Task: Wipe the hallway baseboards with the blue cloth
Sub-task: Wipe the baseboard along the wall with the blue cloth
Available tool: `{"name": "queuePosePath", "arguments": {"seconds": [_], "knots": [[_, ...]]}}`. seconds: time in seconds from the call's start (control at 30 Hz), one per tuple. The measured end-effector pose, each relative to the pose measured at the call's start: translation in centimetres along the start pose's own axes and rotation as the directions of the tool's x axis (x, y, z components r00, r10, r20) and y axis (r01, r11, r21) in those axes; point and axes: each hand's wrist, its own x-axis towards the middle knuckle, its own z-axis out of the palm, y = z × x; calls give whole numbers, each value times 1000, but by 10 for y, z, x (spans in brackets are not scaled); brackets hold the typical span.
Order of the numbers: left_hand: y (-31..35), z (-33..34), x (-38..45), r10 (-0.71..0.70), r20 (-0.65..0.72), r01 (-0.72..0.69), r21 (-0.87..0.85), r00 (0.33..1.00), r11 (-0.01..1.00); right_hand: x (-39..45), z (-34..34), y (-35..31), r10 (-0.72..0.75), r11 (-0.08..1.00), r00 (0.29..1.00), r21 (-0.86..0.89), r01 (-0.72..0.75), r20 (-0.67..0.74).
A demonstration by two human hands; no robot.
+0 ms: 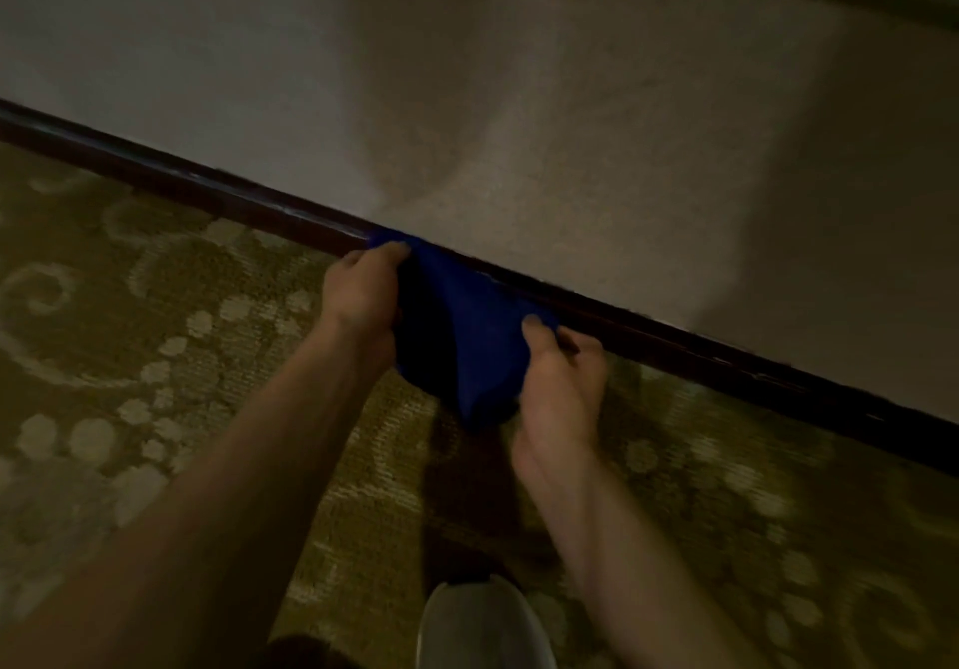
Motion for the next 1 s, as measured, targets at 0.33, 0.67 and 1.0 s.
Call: {"name": "queuePosePath", "arguments": {"seconds": [0.33, 0.67, 1.0], "knots": [[-23, 28, -28, -37, 5, 36, 106, 999, 994, -6, -2, 12, 10, 999, 974, 49, 1, -225], [-56, 69, -32, -43, -99, 41, -16, 994, 999, 21, -32, -15, -100, 984, 921, 102, 149, -377], [-17, -11, -7, -42, 60, 55, -227, 997, 972, 2, 15, 0, 101, 995, 993, 4, -102, 62]]}}
